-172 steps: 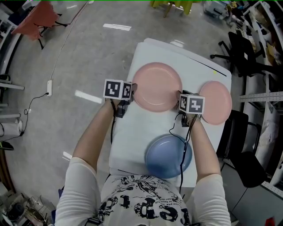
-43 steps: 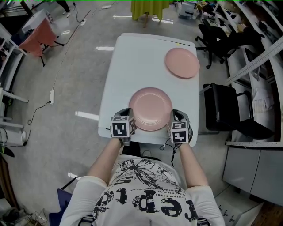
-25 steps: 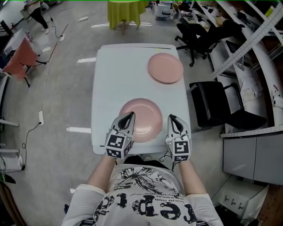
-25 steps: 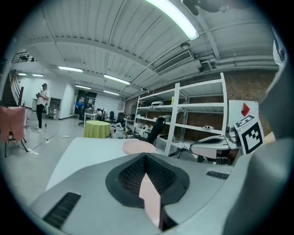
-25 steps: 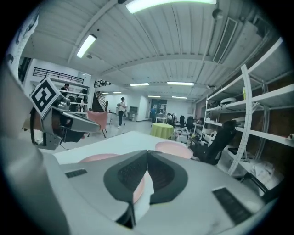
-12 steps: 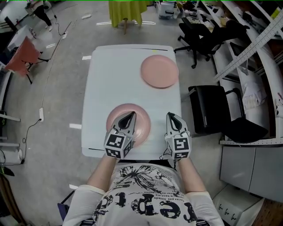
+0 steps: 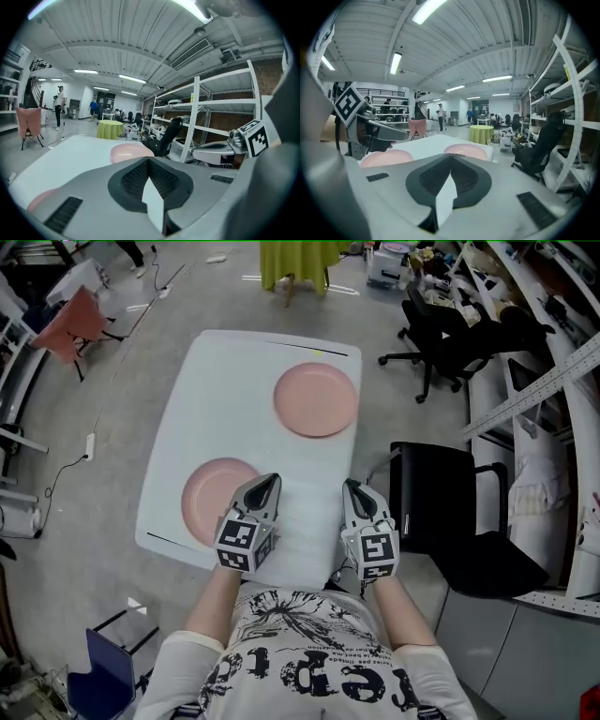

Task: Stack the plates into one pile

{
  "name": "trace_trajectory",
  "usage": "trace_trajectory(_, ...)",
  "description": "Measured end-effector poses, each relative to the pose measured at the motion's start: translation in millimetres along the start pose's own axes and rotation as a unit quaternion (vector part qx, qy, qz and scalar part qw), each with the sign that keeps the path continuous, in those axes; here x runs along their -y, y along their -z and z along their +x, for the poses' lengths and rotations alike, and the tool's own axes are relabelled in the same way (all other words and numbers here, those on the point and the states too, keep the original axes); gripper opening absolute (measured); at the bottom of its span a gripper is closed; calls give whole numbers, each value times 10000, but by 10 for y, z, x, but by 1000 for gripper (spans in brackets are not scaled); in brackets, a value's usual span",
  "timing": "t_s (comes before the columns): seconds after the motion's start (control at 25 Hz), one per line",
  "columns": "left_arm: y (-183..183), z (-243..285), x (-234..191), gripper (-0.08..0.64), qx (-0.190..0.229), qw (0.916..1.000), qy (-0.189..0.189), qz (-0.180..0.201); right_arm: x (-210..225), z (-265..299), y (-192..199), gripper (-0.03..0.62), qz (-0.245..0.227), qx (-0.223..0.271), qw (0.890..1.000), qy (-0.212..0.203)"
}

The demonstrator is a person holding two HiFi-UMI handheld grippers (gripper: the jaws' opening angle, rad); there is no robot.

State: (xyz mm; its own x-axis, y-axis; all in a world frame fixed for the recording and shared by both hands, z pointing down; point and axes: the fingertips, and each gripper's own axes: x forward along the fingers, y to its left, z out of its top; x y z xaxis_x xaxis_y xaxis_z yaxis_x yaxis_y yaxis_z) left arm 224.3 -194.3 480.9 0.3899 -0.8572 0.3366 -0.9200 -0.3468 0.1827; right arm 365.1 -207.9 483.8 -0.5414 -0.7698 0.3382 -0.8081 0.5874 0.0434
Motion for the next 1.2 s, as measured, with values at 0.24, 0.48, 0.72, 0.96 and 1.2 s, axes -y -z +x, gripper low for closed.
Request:
trace_trajectory(0.24, -174, 393, 38, 0, 242, 9992, -262, 191, 407, 130, -99, 8, 59, 164, 9998, -121)
trace_trajectory(0.48, -186, 932, -348, 2, -83, 9990, -389, 209, 768, 712, 57, 8, 341, -339, 9988, -76)
trace_trajectory(0.72, -109, 1562, -934, 21, -575, 9969, -442, -297, 1166, 1407, 214, 64, 546, -783, 9950, 291)
trace_trajectory(0.96, -3, 2093, -1448, 130, -1160, 9902, -534, -569, 1536, 2053, 336, 118, 757, -1197, 9882, 583)
trace_trajectory(1.2, 139, 2452, -1818, 138, -1689, 9794, -695, -865, 1814, 2481, 502, 118, 883, -1641, 9784, 896)
